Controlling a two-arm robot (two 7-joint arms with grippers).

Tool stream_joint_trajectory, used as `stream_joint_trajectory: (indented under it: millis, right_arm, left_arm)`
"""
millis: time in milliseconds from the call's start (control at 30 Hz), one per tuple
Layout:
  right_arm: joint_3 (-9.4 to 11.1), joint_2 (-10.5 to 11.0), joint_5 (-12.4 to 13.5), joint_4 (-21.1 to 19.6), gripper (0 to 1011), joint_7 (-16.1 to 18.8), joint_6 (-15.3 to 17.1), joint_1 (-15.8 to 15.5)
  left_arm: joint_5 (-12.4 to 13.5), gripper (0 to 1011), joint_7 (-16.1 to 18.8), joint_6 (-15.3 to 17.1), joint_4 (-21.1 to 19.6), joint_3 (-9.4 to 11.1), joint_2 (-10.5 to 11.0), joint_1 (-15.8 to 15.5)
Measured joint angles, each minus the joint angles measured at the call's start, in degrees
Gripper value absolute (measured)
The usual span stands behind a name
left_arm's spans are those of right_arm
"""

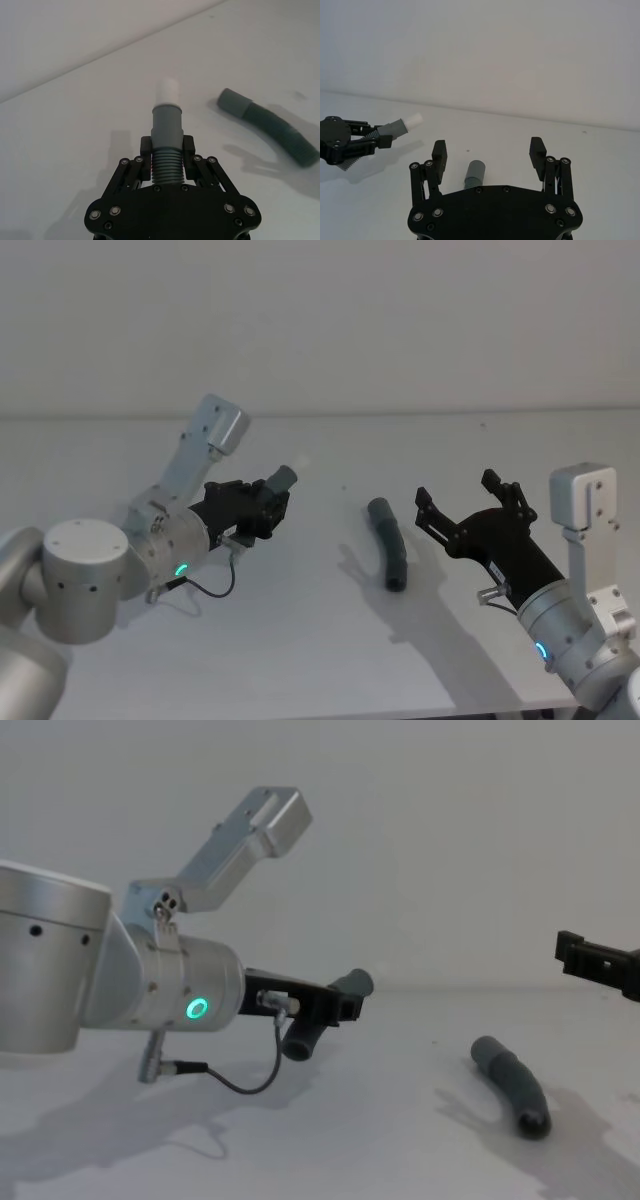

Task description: Use both hands to pick up one end of the pipe from the table, align the ends, and insert them.

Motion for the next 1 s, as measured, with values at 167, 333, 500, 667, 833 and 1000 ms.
stream_joint_trajectory:
  millis: [167,333,500,667,833,1000]
  right_arm:
    - [0.0,0.0,0.0,0.0,1004,0.0,0.0,0.0]
    - [0.0,0.0,0.0,0.0,1004,0.0,0.0,0.0]
    - [0.0,0.0,0.0,0.0,1004,0.0,0.0,0.0]
    - [0.0,0.0,0.0,0.0,1004,0.0,0.0,0.0]
    - [0.0,0.0,0.0,0.0,1004,0.0,0.0,0.0]
    - [0.0,0.0,0.0,0.0,1004,0.0,0.0,0.0]
  left_arm:
    - [-1.2,327,-4.7,0.0,-0.3,0.6,2.0,-1.2]
    - [-2.4,327,-9.4,0.4,-0.6,1.2,4.0,-2.2]
    - [-3.9,327,-15.0,1.4,-1.1,1.9,6.4,-3.5]
    - [-5.4,327,-20.6,2.6,-1.7,2.9,9.0,-4.9]
    - [-6.6,327,-25.6,3.9,-2.4,3.8,11.3,-6.2]
    - [-7.8,327,-30.7,5.3,-3.1,4.9,13.8,-7.6]
